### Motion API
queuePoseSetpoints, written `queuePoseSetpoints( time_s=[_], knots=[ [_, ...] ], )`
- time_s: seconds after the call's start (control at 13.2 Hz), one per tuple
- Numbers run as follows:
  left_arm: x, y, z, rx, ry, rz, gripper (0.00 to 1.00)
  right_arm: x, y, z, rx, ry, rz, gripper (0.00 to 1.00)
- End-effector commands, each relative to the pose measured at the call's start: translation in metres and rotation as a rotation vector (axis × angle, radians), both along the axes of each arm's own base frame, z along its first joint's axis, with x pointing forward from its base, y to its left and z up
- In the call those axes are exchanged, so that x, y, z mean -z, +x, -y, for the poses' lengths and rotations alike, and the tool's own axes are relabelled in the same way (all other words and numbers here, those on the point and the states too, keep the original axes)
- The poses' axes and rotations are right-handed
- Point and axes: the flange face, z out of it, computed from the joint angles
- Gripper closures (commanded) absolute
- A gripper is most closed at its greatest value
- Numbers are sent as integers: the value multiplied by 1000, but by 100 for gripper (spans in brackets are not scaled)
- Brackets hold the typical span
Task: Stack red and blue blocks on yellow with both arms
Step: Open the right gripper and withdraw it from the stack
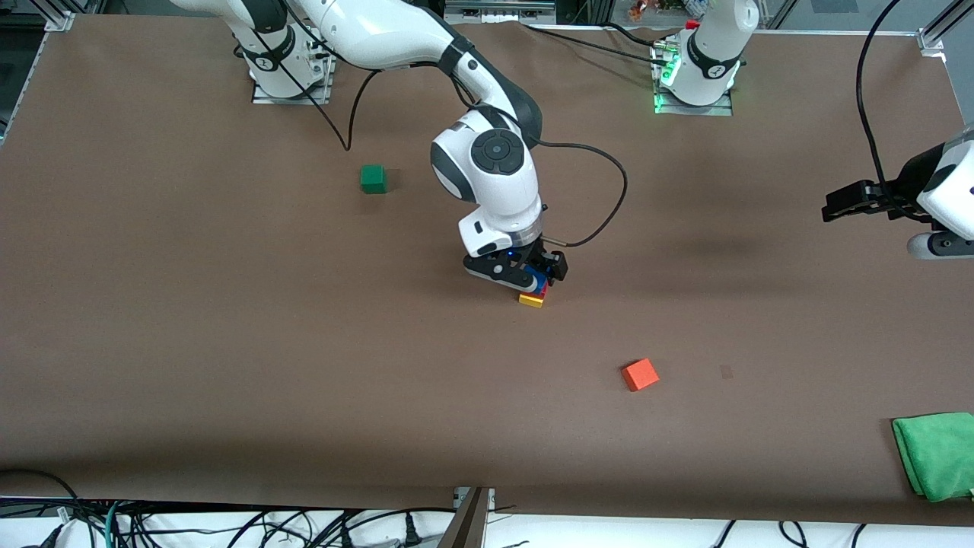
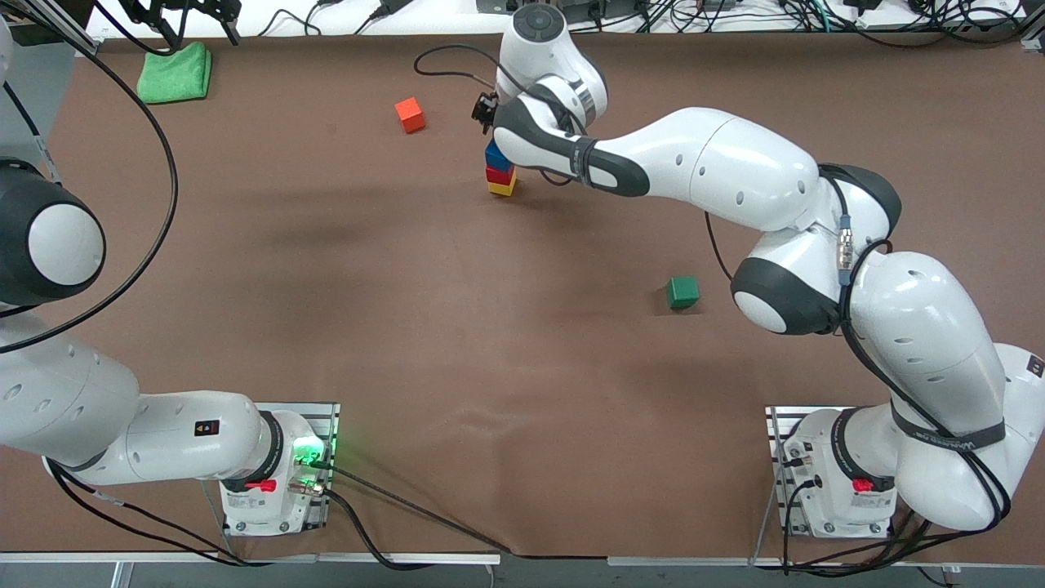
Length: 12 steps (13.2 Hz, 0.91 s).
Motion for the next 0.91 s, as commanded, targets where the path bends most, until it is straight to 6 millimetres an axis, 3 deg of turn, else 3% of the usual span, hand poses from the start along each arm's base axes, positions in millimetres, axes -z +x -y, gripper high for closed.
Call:
queuePoseSetpoints(
  time_s=[0.0,0.08,0.15,0.3,0.53,0.68,0.83],
  knots=[
    [-1,-1,-3,22,-8,8,0,-83,30,63,-3,-19,-34,0],
    [-8,1,-3,20,-8,24,0,-110,47,102,-41,-38,-48,0],
    [-7,4,-6,16,-9,25,0,-124,60,141,-89,-72,-86,0],
    [-8,5,-6,14,-8,28,0,-163,69,211,-181,-75,-126,0],
    [-8,4,-5,16,-7,27,0,-213,35,327,-276,-54,-158,0],
    [-9,4,-5,17,-7,28,0,-228,1,398,-371,-56,-154,0],
    [-9,4,-5,14,-7,27,0,-234,-26,450,-392,-114,-145,0]
  ],
)
